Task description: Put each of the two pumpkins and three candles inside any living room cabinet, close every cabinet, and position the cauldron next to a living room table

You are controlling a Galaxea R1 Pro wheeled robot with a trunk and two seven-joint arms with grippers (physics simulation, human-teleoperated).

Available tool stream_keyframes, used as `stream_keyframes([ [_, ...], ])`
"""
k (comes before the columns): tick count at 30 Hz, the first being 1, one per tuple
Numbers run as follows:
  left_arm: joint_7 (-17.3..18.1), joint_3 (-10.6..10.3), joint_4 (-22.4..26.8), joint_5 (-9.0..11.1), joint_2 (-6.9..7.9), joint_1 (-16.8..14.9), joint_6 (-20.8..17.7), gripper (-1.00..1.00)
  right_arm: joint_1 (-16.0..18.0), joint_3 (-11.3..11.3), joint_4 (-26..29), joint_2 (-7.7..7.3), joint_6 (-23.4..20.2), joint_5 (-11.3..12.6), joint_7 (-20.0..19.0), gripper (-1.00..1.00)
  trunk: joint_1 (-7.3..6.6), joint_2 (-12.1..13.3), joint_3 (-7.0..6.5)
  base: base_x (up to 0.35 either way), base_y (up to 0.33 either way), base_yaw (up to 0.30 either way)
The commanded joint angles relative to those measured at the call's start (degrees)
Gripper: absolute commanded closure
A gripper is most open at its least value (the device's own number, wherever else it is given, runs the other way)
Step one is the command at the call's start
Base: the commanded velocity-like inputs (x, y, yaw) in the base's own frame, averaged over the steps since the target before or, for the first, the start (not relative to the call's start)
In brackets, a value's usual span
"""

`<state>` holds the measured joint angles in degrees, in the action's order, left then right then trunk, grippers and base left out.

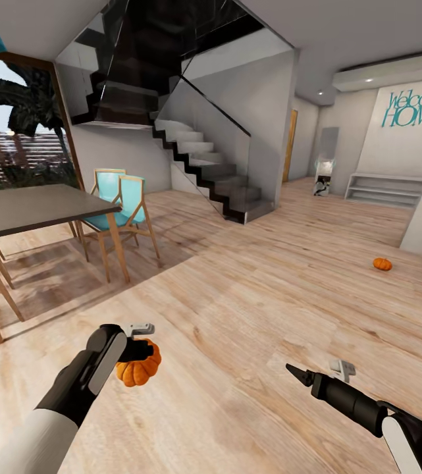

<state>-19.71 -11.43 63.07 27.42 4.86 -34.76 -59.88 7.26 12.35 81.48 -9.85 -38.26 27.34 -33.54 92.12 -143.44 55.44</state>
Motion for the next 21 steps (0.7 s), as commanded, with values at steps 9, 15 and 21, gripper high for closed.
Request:
stream_keyframes([
  [9, -0.6, -0.9, 0.1, 0.5, 0.09, 0.0, -0.1, 1.0, 0.0, 1.4, -0.1, 0.09, -0.4, 0.3, -0.2, -1.0, -0.01, 0.0, 0.06, 0.001, 0.0, 0.0],
  [15, -0.6, -1.0, 0.1, 0.5, 0.09, 0.0, -0.1, 1.0, 0.0, 1.7, -1.1, 0.06, -0.4, 0.3, -0.2, -1.0, -0.01, 0.0, 0.06, 0.09, 0.0, 0.0],
  [21, -0.6, -1.0, 0.4, 0.6, 0.11, 0.0, -0.1, 1.0, 0.0, 2.3, -2.1, 0.01, -0.4, 0.3, -0.2, -1.0, -0.04, 0.0, -0.16, 0.042, 0.0, 0.0],
])
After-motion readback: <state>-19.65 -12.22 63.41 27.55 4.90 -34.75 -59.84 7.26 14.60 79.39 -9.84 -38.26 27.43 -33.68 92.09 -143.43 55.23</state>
